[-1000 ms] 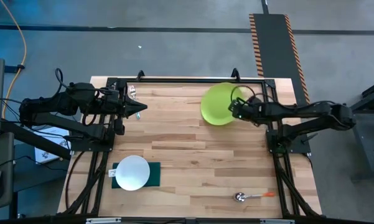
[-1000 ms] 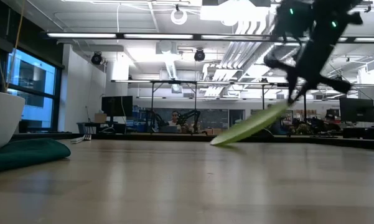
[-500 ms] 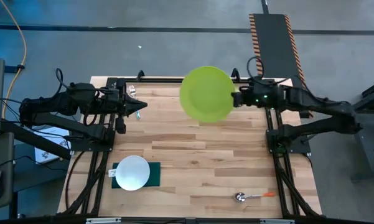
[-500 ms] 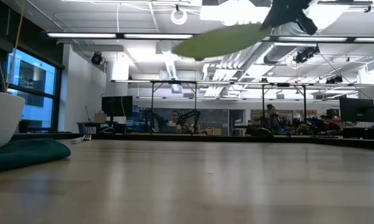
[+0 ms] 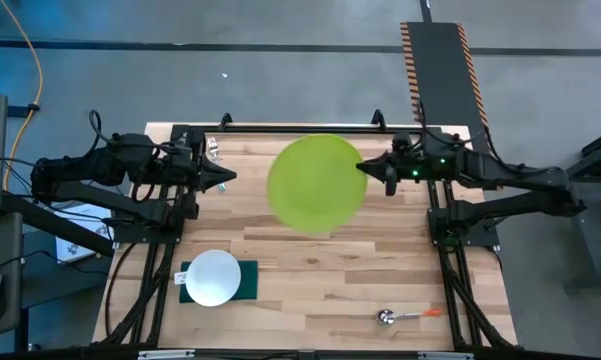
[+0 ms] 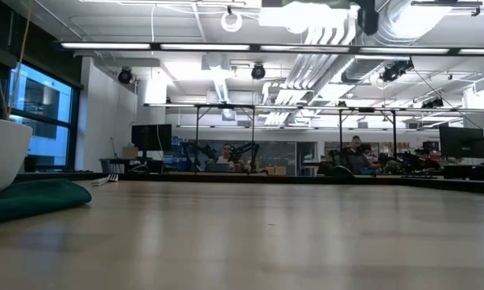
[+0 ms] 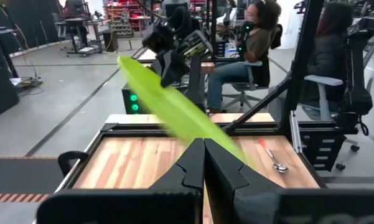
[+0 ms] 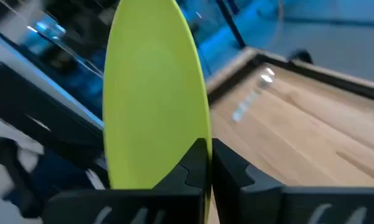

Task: Set table place
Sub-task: Move the green plate to the center of the table

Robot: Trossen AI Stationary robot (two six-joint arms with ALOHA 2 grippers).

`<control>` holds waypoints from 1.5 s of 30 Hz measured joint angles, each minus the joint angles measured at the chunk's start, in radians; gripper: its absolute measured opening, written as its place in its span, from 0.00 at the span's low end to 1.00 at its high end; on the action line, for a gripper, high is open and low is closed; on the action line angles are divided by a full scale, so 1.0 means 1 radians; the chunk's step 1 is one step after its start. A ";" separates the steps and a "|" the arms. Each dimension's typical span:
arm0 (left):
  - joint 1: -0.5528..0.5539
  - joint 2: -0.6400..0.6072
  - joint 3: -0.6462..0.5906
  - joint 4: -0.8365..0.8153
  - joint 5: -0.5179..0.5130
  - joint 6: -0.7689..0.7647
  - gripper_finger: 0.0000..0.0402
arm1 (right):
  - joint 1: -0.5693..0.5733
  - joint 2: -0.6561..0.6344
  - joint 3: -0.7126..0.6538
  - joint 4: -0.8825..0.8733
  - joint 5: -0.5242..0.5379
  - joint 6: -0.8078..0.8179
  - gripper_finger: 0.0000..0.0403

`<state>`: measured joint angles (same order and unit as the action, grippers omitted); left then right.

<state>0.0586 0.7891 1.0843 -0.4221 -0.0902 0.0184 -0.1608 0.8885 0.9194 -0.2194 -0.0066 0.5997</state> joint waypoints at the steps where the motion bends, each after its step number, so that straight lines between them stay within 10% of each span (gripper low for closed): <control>1: 0.000 0.000 0.000 0.000 0.000 0.000 0.00 | -0.001 0.000 -0.007 0.026 -0.006 -0.004 0.00; 32: 0.000 0.001 0.000 -0.029 0.029 -0.102 0.00 | -0.005 0.010 -0.012 0.129 -0.046 -0.055 0.00; 45: 0.000 0.001 0.000 -0.031 0.002 -0.102 0.00 | -0.069 0.371 -0.013 0.074 -0.042 0.021 0.00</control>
<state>0.0589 0.7898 1.0843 -0.4530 -0.0879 -0.0841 -0.2299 1.2595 0.9066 -0.1458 -0.0484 0.6205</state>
